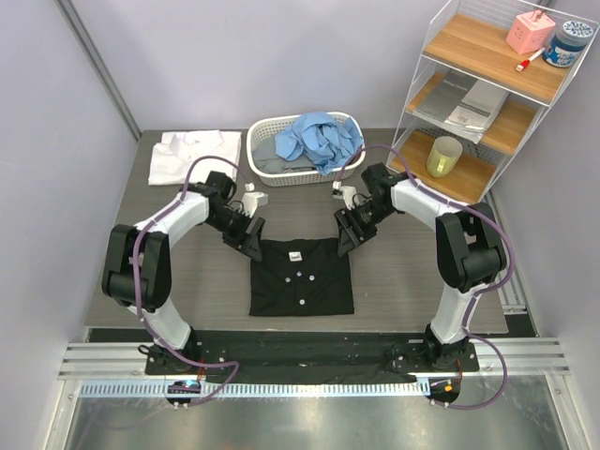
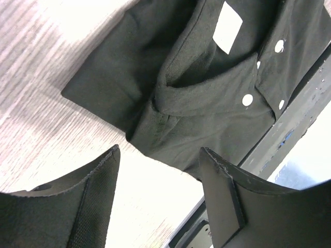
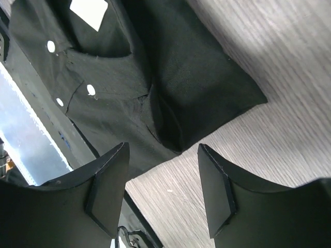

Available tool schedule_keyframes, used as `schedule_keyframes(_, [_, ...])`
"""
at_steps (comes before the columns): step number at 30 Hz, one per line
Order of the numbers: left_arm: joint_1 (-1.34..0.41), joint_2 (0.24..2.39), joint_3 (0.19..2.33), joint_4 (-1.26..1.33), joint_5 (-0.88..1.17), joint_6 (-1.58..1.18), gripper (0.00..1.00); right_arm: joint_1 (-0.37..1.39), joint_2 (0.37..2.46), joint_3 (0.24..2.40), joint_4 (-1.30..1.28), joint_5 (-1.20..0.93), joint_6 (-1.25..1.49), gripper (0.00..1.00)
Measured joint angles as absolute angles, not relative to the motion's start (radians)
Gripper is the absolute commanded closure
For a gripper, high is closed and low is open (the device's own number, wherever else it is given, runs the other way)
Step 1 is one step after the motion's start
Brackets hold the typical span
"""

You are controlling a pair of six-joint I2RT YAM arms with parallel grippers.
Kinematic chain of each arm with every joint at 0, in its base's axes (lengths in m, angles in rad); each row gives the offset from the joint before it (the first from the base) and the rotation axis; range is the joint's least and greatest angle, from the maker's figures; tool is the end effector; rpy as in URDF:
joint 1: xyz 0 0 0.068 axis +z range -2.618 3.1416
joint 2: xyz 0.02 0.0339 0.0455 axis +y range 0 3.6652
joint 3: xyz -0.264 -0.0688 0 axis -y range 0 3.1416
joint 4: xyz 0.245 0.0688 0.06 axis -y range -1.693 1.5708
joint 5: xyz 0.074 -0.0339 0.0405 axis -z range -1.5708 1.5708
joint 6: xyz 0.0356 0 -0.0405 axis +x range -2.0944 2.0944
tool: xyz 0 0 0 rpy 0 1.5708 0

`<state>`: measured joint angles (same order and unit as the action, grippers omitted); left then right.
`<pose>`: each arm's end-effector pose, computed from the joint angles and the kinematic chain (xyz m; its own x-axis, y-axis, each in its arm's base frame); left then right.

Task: Fold and stack the long sleeve shirts
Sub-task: Fold the shirt

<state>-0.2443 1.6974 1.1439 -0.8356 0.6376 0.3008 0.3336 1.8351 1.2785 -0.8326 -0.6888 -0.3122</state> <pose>0.2974 -0.0960 0.1967 -0.8230 0.4505 -0.3460 0.5681 0.6493 -0.5056 0.3205 0.1350 0.1900 -0.7734 -0.5190 -0.3639 -0.6292 0.5595 0.5395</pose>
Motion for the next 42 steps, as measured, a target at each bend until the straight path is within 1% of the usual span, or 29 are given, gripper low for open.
schedule_keyframes(3, [-0.245, 1.699, 1.136, -0.834, 0.638, 0.303, 0.41, 0.34, 1.842, 1.263, -0.822, -0.69, -0.312, 0.42])
schedule_keyframes(5, [-0.246, 1.702, 1.126, -0.829, 0.64, 0.303, 0.43, 0.346, 1.842, 1.255, -0.815, -0.69, -0.312, 0.5])
schedule_keyframes(6, [-0.246, 1.703, 1.119, -0.826, 0.641, 0.302, 0.46, 0.348, 1.842, 1.251, -0.808, -0.691, -0.312, 0.56])
schedule_keyframes(8, [-0.246, 1.711, 1.114, -0.823, 0.645, 0.3, 0.51, 0.349, 1.842, 1.246, -0.804, -0.69, -0.312, 0.61])
schedule_keyframes(9, [-0.246, 1.716, 1.114, -0.82, 0.646, 0.298, 0.54, 0.35, 1.842, 1.245, -0.802, -0.691, -0.313, 0.64])
schedule_keyframes(11, [-0.246, 1.728, 1.114, -0.814, 0.649, 0.297, 0.57, 0.352, 1.842, 1.245, -0.795, -0.69, -0.311, 0.67])
schedule_keyframes(14, [-0.246, 1.745, 1.114, -0.809, 0.653, 0.296, 0.66, 0.352, 1.845, 1.245, -0.783, -0.688, -0.311, 0.77])
schedule_keyframes(15, [-0.246, 1.748, 1.114, -0.807, 0.653, 0.295, 0.74, 0.352, 1.847, 1.245, -0.779, -0.685, -0.311, 0.85])
schedule_keyframes(16, [-0.246, 1.752, 1.114, -0.804, 0.653, 0.295, 0.8, 0.352, 1.848, 1.245, -0.777, -0.682, -0.311, 0.9])
schedule_keyframes(17, [-0.246, 1.754, 1.114, -0.802, 0.654, 0.295, 0.86, 0.352, 1.848, 1.245, -0.772, -0.678, -0.307, 0.99])
schedule_keyframes(18, [-0.246, 1.757, 1.115, -0.8, 0.654, 0.295, 0.93, 0.352, 1.85, 1.245, -0.767, -0.675, -0.307, 0.99])
schedule_keyframes(20, [-0.246, 1.761, 1.122, -0.801, 0.654, 0.294, 0.96, 0.348, 1.853, 1.245, -0.76, -0.672, -0.302, 0.99])
schedule_keyframes(21, [-0.244, 1.763, 1.126, -0.801, 0.656, 0.296, 1.0, 0.343, 1.853, 1.245, -0.758, -0.671, -0.3, 0.99])
schedule_keyframes(25, [-0.233, 1.762, 1.13, -0.801, 0.66, 0.295, 1.0, 0.319, 1.852, 1.245, -0.745, -0.671, -0.277, 0.99])
schedule_keyframes(31, [-0.219, 1.768, 1.131, -0.762, 0.659, 0.273, 1.0, 0.286, 1.85, 1.245, -0.661, -0.62, -0.218, 0.99])
schedule_keyframes(36, [-0.215, 1.858, 1.152, -0.711, 0.642, 0.248, 1.0, 0.289, 1.898, 1.246, -0.585, -0.568, -0.183, 0.99])
schedule_keyframes(37, [-0.213, 1.88, 1.156, -0.705, 0.636, 0.241, 0.96, 0.291, 1.918, 1.246, -0.572, -0.558, -0.177, 0.99])
schedule_keyframes(38, [-0.21, 1.899, 1.161, -0.705, 0.641, 0.231, 0.86, 0.293, 1.94, 1.247, -0.559, -0.548, -0.17, 0.94])
schedule_keyframes(39, [-0.204, 1.908, 1.169, -0.708, 0.646, 0.22, 0.67, 0.293, 1.954, 1.25, -0.554, -0.554, -0.158, 0.89])
schedule_keyframes(40, [-0.199, 1.909, 1.174, -0.71, 0.648, 0.212, 0.6, 0.292, 1.958, 1.254, -0.553, -0.555, -0.149, 0.84])
schedule_keyframes(41, [-0.193, 1.908, 1.177, -0.707, 0.649, 0.207, 0.53, 0.291, 1.957, 1.257, -0.548, -0.544, -0.144, 0.77])
schedule_keyframes(42, [-0.186, 1.901, 1.18, -0.71, 0.661, 0.194, 0.44, 0.292, 1.957, 1.263, -0.548, -0.539, -0.137, 0.71])
